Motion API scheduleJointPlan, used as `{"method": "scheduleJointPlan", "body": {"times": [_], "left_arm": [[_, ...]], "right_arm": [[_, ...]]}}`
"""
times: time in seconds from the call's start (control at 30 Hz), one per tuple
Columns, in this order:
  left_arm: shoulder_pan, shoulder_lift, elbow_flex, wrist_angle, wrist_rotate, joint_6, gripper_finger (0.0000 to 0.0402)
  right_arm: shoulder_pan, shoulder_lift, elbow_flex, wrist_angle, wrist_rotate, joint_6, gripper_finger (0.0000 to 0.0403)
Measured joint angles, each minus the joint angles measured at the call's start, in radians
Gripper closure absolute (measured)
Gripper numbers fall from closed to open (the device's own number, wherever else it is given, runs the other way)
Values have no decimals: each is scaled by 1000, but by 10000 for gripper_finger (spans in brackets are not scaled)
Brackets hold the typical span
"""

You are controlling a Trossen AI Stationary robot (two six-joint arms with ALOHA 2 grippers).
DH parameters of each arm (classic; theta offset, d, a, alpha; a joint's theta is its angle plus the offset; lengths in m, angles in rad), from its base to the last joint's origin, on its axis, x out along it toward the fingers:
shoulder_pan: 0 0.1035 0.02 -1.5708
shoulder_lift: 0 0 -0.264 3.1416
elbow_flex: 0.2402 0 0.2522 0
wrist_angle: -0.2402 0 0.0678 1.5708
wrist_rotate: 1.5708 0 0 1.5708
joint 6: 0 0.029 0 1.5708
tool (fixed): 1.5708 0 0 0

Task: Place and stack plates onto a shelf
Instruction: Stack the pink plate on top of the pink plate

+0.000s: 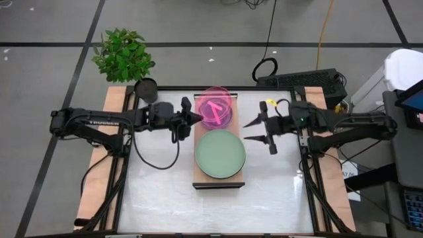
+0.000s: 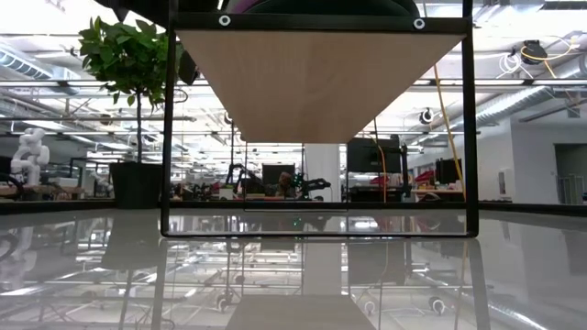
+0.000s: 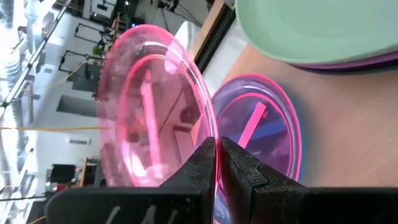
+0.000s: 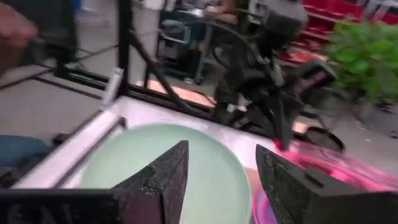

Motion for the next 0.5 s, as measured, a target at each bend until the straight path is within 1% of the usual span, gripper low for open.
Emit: {"method": "scheduleJointPlan", "body": {"times": [0.1, 0.23, 0.33, 0.5], "left_arm": [[9, 0, 0, -4, 28, -25, 378], [10, 0, 0, -40, 43, -45, 378], [10, 1, 0, -42, 44, -59, 378], [10, 35, 0, -41, 45, -67, 378]], "right_arm": [[30, -45, -111, 85, 97, -2, 237], [45, -77, -226, 203, 170, -8, 238], [46, -83, -272, 240, 175, -9, 239], [46, -83, -288, 240, 175, -13, 239]]}}
